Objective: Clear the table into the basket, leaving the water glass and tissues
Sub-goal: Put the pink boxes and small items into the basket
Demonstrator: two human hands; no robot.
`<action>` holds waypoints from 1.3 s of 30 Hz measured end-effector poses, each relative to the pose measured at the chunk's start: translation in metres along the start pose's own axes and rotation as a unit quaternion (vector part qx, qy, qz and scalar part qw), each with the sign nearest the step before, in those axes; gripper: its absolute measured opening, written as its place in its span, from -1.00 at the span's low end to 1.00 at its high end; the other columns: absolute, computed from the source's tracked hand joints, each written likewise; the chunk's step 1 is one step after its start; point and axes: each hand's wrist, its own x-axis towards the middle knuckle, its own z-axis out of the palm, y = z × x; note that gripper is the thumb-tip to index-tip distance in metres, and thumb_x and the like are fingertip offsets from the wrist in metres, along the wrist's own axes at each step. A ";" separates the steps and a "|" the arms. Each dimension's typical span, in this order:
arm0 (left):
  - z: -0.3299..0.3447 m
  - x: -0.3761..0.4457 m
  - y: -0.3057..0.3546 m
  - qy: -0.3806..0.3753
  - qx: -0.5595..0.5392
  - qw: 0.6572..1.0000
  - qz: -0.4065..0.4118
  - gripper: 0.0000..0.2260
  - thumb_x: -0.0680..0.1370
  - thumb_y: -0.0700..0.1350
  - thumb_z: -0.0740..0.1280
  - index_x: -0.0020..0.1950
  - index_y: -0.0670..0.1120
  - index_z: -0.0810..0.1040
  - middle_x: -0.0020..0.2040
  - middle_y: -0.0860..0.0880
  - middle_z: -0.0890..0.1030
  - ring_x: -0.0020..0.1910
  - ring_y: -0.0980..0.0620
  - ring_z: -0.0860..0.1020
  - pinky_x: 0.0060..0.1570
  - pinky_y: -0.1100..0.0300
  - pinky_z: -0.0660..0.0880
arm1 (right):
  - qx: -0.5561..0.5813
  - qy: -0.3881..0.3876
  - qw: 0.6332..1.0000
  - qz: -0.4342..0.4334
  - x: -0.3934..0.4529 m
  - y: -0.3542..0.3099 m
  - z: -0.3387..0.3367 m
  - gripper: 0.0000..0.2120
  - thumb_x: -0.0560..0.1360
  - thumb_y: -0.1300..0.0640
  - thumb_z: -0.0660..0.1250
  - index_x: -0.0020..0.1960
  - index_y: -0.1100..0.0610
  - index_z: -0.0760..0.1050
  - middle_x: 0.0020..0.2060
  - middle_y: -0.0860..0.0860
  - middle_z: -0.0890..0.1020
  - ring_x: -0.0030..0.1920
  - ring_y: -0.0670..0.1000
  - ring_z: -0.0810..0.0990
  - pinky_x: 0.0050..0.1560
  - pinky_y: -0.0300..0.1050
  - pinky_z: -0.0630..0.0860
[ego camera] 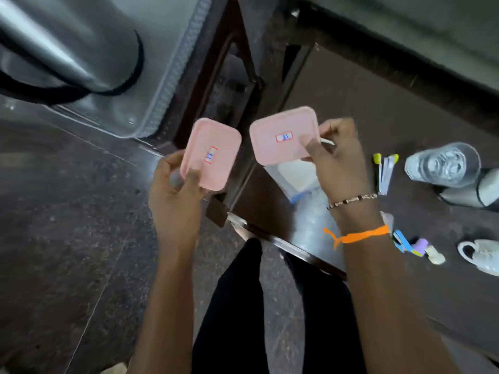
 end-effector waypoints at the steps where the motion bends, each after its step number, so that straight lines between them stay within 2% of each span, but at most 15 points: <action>1: -0.013 0.010 0.009 0.034 0.003 0.999 0.018 -0.85 0.53 -0.19 0.31 -0.03 0.08 0.51 -0.05 0.14 0.61 -0.08 0.16 0.63 -0.23 0.26 0.60 | 0.007 -0.009 1.000 -0.019 0.004 -0.014 0.016 -0.73 0.44 0.27 0.34 -0.21 0.00 0.28 -0.30 -0.14 0.40 -0.18 -0.02 0.45 0.04 0.25 0.52; 3: -0.034 0.033 0.021 0.096 0.007 0.994 0.046 -0.87 0.51 -0.18 0.31 0.02 -0.02 0.50 0.08 -0.04 0.59 -0.04 0.07 0.63 -0.26 0.32 0.59 | 0.018 -0.022 0.998 -0.061 0.014 -0.039 0.049 -0.75 0.43 0.28 0.34 -0.18 0.04 0.29 -0.30 -0.13 0.41 -0.19 -0.02 0.45 0.00 0.24 0.53; 6: -0.056 0.072 0.030 0.136 0.041 0.988 0.058 -0.85 0.49 -0.17 0.31 0.06 -0.09 0.50 0.17 -0.21 0.53 0.09 -0.06 0.59 -0.22 0.22 0.62 | 0.013 -0.029 0.992 -0.123 0.028 -0.069 0.097 -0.78 0.41 0.30 0.33 -0.11 0.10 0.30 -0.31 -0.16 0.41 -0.27 -0.10 0.43 -0.01 0.13 0.54; 9: -0.066 0.114 0.033 0.146 0.128 0.980 0.048 -0.80 0.49 -0.18 0.28 0.10 -0.16 0.52 0.14 -0.20 0.55 0.12 -0.10 0.55 0.05 -0.01 0.56 | -0.040 -0.037 0.984 -0.173 0.046 -0.090 0.142 -0.78 0.42 0.31 0.30 -0.10 0.12 0.28 -0.27 -0.06 0.46 -0.25 -0.05 0.45 0.01 0.02 0.46; 11: -0.070 0.139 0.033 0.128 0.198 0.971 0.035 -0.77 0.50 -0.22 0.26 0.14 -0.17 0.53 0.15 -0.18 0.56 0.10 -0.05 0.53 0.14 0.07 0.48 | -0.098 -0.059 0.976 -0.183 0.059 -0.097 0.168 -0.78 0.43 0.33 0.26 -0.09 0.10 0.25 -0.21 0.02 0.48 -0.15 0.08 0.50 0.07 0.04 0.44; 13: -0.069 0.158 0.032 0.093 0.255 0.962 0.026 -0.76 0.51 -0.27 0.22 0.15 -0.20 0.53 0.18 -0.20 0.54 0.07 -0.04 0.51 0.11 0.23 0.39 | -0.157 -0.087 0.966 -0.188 0.073 -0.097 0.187 -0.84 0.45 0.34 0.21 -0.04 0.14 0.32 -0.14 0.10 0.54 -0.02 0.17 0.55 0.10 0.05 0.42; 14: -0.067 0.165 0.032 0.076 0.287 0.955 0.022 -0.74 0.50 -0.31 0.20 0.16 -0.22 0.52 0.19 -0.22 0.54 0.10 -0.07 0.51 0.07 0.24 0.34 | -0.188 -0.095 0.959 -0.189 0.079 -0.097 0.194 -0.85 0.46 0.33 0.20 0.02 0.20 0.36 -0.07 0.14 0.58 0.03 0.19 0.55 0.12 0.05 0.42; 16: -0.060 0.174 0.033 0.050 0.348 0.936 0.013 -0.70 0.48 -0.34 0.16 0.18 -0.24 0.50 0.21 -0.25 0.53 0.18 -0.16 0.49 0.07 0.14 0.31 | -0.255 -0.096 0.943 -0.192 0.090 -0.096 0.203 -0.80 0.49 0.29 0.19 0.11 0.25 0.38 0.05 0.16 0.60 0.10 0.21 0.53 0.12 0.06 0.42; 20: -0.046 0.183 0.035 0.030 0.455 0.889 -0.031 -0.70 0.49 -0.31 0.18 0.20 -0.20 0.50 0.22 -0.25 0.53 0.23 -0.28 0.47 0.09 -0.04 0.42 | -0.370 -0.080 0.899 -0.222 0.108 -0.096 0.221 -0.77 0.48 0.28 0.16 0.10 0.12 0.45 0.06 0.11 0.62 0.16 0.19 0.49 0.14 0.00 0.35; 24: -0.044 0.191 0.032 0.000 0.522 0.853 -0.013 -0.70 0.50 -0.19 0.26 0.23 -0.13 0.51 0.24 -0.22 0.54 0.30 -0.23 0.41 0.22 -0.03 0.35 | -0.475 -0.057 0.845 -0.240 0.124 -0.090 0.226 -0.74 0.52 0.22 0.14 0.13 0.06 0.51 0.09 0.10 0.61 0.30 0.15 0.33 0.24 0.05 0.23; 27: -0.043 0.190 0.026 -0.068 0.521 0.850 -0.015 -0.60 0.46 -0.05 0.39 0.27 -0.13 0.48 0.24 -0.20 0.55 0.26 -0.21 0.47 0.20 -0.01 0.38 | -0.527 -0.079 0.808 -0.251 0.126 -0.083 0.222 -0.75 0.53 0.11 0.17 0.15 0.11 0.50 0.12 0.13 0.59 0.38 0.14 0.24 0.26 0.09 0.21; 31: -0.035 0.185 0.023 -0.081 0.522 0.849 -0.004 -0.61 0.49 -0.15 0.36 0.28 -0.20 0.41 0.27 -0.24 0.50 0.25 -0.25 0.46 0.18 -0.05 0.38 | -0.474 -0.086 0.830 -0.283 0.114 -0.076 0.210 -0.72 0.52 0.14 0.14 0.20 0.12 0.44 0.24 0.05 0.52 0.41 0.10 0.21 0.27 0.07 0.21; 34: -0.031 0.177 0.029 -0.031 0.469 0.883 0.016 -0.61 0.50 -0.20 0.33 0.31 -0.22 0.38 0.32 -0.24 0.44 0.30 -0.23 0.41 0.20 -0.02 0.32 | -0.401 -0.112 0.860 -0.296 0.103 -0.065 0.193 -0.67 0.52 0.21 0.14 0.26 0.11 0.42 0.28 0.03 0.48 0.43 0.06 0.22 0.30 0.00 0.24; 37: -0.022 0.144 0.035 0.017 0.384 0.917 0.101 -0.63 0.51 -0.21 0.30 0.32 -0.16 0.43 0.31 -0.18 0.45 0.26 -0.17 0.43 0.20 0.08 0.29 | -0.283 -0.118 0.899 -0.314 0.084 -0.054 0.166 -0.69 0.48 0.31 0.16 0.17 0.19 0.50 0.17 0.12 0.57 0.27 0.15 0.43 0.28 -0.05 0.32; 39: -0.010 0.112 0.036 0.020 0.331 0.933 0.141 -0.71 0.50 -0.21 0.29 0.22 -0.13 0.51 0.22 -0.15 0.49 0.08 -0.06 0.50 0.12 0.18 0.34 | -0.231 -0.101 0.919 -0.303 0.066 -0.041 0.141 -0.75 0.44 0.34 0.20 0.06 0.23 0.56 0.08 0.15 0.62 0.12 0.19 0.53 0.19 -0.11 0.33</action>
